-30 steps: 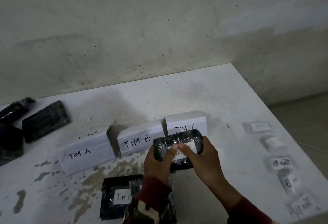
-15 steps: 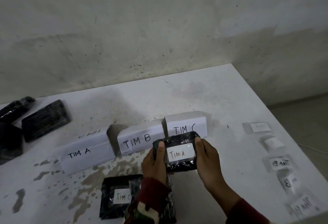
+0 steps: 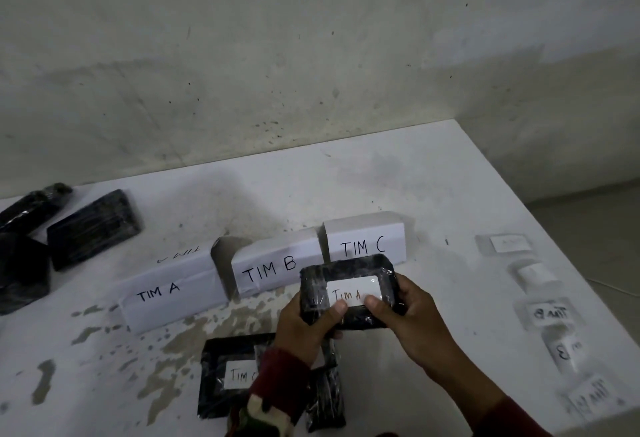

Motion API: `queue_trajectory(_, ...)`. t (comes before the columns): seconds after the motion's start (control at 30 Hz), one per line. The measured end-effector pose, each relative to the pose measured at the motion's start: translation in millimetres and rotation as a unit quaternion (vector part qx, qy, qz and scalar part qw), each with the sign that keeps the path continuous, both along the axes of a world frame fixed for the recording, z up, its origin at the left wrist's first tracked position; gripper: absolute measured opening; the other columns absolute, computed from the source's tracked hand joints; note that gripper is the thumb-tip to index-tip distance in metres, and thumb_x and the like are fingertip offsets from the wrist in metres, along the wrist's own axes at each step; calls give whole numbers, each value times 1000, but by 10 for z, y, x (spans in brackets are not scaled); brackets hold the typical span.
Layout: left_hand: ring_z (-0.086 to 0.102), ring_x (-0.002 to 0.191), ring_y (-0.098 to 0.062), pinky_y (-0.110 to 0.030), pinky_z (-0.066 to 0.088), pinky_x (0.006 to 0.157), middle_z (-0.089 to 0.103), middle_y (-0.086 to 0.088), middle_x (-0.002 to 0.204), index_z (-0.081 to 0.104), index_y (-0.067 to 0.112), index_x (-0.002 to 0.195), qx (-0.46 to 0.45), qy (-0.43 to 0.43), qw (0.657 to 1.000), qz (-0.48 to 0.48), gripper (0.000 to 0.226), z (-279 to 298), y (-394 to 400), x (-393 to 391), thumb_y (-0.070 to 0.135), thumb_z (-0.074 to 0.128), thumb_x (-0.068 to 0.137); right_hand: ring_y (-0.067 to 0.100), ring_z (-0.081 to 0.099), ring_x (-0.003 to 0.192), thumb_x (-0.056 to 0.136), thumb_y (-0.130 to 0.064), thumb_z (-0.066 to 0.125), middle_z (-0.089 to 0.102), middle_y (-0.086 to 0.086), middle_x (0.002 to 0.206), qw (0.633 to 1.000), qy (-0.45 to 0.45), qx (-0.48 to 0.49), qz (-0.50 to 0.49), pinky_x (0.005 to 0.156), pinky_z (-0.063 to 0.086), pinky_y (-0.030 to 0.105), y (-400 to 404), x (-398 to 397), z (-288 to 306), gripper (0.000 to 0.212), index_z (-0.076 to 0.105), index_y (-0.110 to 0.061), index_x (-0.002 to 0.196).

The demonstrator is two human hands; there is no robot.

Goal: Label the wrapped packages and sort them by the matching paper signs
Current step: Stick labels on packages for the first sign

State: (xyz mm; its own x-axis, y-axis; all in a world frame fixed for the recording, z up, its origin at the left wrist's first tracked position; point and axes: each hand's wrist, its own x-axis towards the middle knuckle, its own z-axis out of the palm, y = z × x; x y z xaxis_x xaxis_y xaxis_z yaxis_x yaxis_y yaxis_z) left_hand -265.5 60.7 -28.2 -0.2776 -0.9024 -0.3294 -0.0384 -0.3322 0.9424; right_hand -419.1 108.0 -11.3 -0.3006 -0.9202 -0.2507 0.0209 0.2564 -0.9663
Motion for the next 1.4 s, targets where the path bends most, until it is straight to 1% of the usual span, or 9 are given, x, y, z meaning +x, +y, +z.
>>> queue_trajectory(0.1,70,69,-9,-17,53,53,74,8,75,65,16,86,18,12,1000,19,7,-8,11,-7,13,65,80,-1,68,82,85,-14,61,73,-18,81,1000,-16,3,-6,63,52,11,11,18,-16,16,63,-29,92)
queue_trajectory(0.4,68,58,-11,-22,53,46,71,-1,73,65,10,83,85,10,996,35,8,-47,119,-117,14,58,87,11,71,78,95,-19,44,74,-3,85,997,-55,56,-27,61,55,18,151,-68,-57,24,68,-19,92)
queue_trajectory(0.57,67,67,-6,-21,55,53,68,-2,87,62,14,89,100,-38,994,-31,12,-108,202,-259,17,51,92,15,61,73,96,-16,42,68,0,75,989,111,87,-48,65,46,24,230,-251,-193,30,67,-16,78)
queue_trajectory(0.7,64,87,-22,-34,56,80,62,-10,97,58,11,97,45,-156,981,-107,20,-155,240,-366,28,47,94,15,57,77,96,-17,43,63,-3,78,978,172,98,-68,63,41,20,218,-398,-318,23,65,-17,91)
queue_trajectory(0.87,57,108,-20,-23,43,91,59,-5,115,45,11,123,-26,-246,963,-106,41,-193,252,-459,28,58,88,12,48,80,96,-23,44,54,7,98,962,230,120,-81,66,35,19,184,-459,-481,27,59,-11,115)
queue_trajectory(0.97,48,123,-25,-24,36,98,48,-8,134,17,12,143,-50,-314,939,-135,67,-248,237,-495,27,55,90,12,51,90,92,-23,52,57,9,112,962,224,128,-87,77,41,20,182,-473,-558,32,53,-11,121)
queue_trajectory(1.13,51,119,-27,-26,38,92,48,-17,135,4,12,147,-59,-446,855,-259,58,-306,130,-566,19,35,98,24,53,109,88,-22,58,56,12,119,949,258,175,-38,88,40,27,179,-444,-669,39,51,-8,123)
queue_trajectory(1.27,49,120,-32,-36,40,95,49,-18,131,28,8,139,-93,-524,784,-321,45,-264,111,-582,11,37,95,27,49,108,86,-22,61,50,13,114,932,309,185,-36,86,39,28,191,-419,-667,33,54,-8,115)
queue_trajectory(1.4,53,113,-33,-36,41,92,54,-18,123,44,5,126,-124,-507,801,-294,34,-194,106,-548,6,36,93,27,46,109,84,-27,62,46,11,117,901,389,186,-44,87,40,32,158,-370,-572,29,57,-10,108)
